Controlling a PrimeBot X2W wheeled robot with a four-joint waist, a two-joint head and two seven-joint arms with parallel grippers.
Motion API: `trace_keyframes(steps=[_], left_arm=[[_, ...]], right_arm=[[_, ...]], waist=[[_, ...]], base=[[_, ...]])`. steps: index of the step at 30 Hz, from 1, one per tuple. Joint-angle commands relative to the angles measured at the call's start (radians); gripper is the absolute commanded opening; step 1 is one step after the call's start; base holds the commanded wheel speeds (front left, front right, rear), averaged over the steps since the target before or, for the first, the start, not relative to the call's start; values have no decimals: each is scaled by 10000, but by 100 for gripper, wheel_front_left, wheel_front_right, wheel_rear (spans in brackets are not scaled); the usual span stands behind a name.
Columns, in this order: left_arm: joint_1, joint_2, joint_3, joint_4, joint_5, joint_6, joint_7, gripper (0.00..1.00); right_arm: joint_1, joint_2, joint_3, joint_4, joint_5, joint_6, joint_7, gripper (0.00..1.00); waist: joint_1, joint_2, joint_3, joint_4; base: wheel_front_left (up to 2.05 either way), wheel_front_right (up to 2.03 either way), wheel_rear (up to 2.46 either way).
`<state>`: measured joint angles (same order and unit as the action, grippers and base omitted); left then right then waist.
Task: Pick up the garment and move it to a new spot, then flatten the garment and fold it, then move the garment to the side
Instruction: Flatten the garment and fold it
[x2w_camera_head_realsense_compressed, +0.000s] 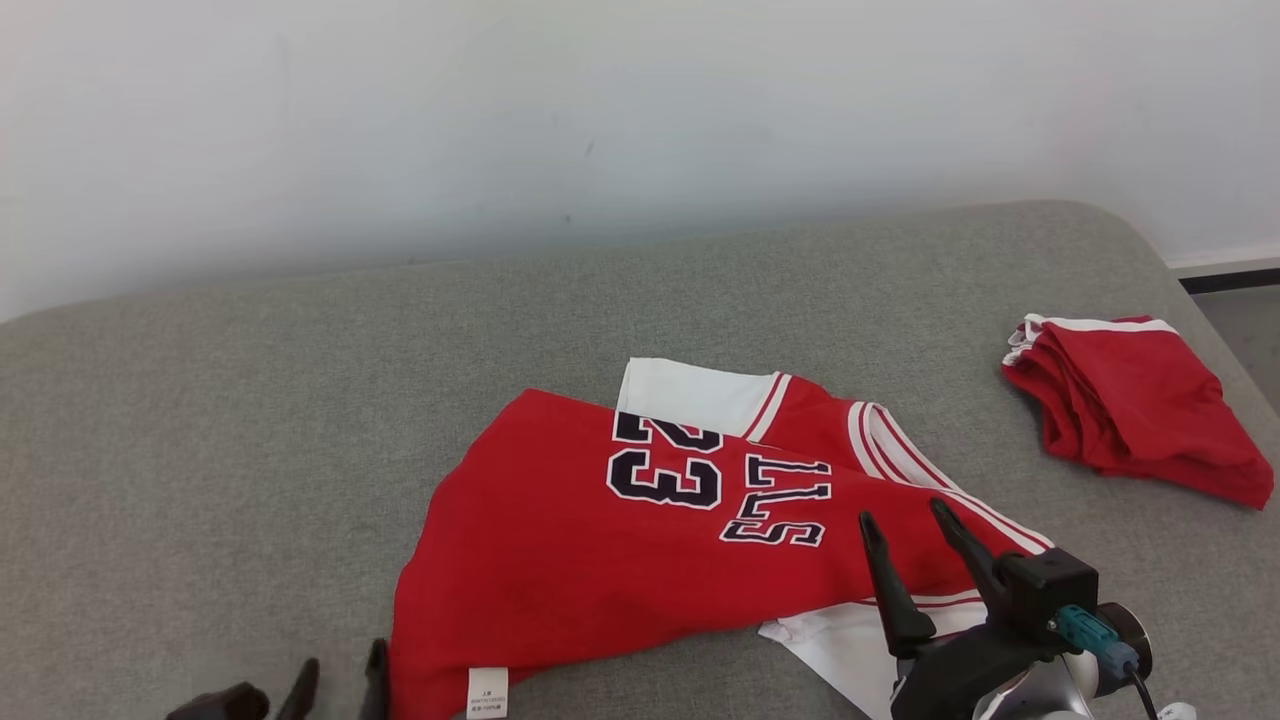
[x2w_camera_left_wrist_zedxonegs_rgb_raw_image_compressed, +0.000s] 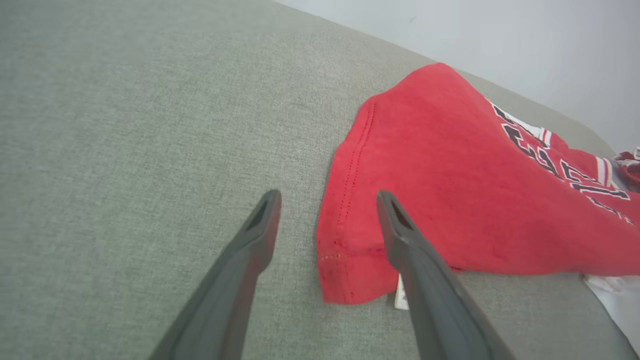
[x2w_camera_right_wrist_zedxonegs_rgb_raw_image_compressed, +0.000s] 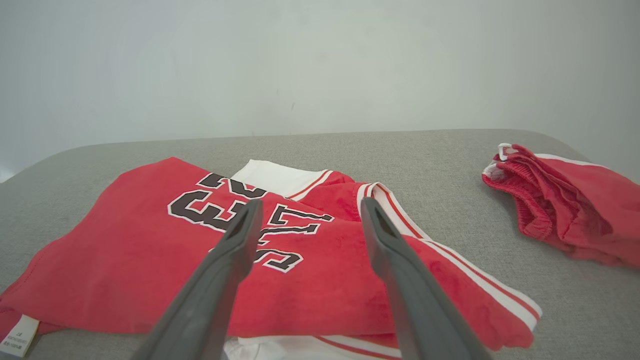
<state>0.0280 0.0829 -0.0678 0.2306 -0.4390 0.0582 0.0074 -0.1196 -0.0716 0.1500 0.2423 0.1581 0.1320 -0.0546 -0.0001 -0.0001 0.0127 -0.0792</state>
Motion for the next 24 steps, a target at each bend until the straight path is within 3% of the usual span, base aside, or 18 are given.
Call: trace_keyframes(steps=[1,7,24], left_arm=[[-73,169,95,79,123,-90,-528,100],[-509,425,-53,399,438,-205,-889,100],[-4387,719,-1427,3034,1244,-826,771,100]], right_arm=[[21,28,-83,11,-61,-30,-84,100],[74,79,-116,45,-72,-30,-142,100],[-299,141,199,64,38,-30,-260,100]], waist=[[1,1,-29,8],[1,1,-90,-57],[1,1,642,-1098]], base=[[0,0,0],[0,0,0],[0,0,0]])
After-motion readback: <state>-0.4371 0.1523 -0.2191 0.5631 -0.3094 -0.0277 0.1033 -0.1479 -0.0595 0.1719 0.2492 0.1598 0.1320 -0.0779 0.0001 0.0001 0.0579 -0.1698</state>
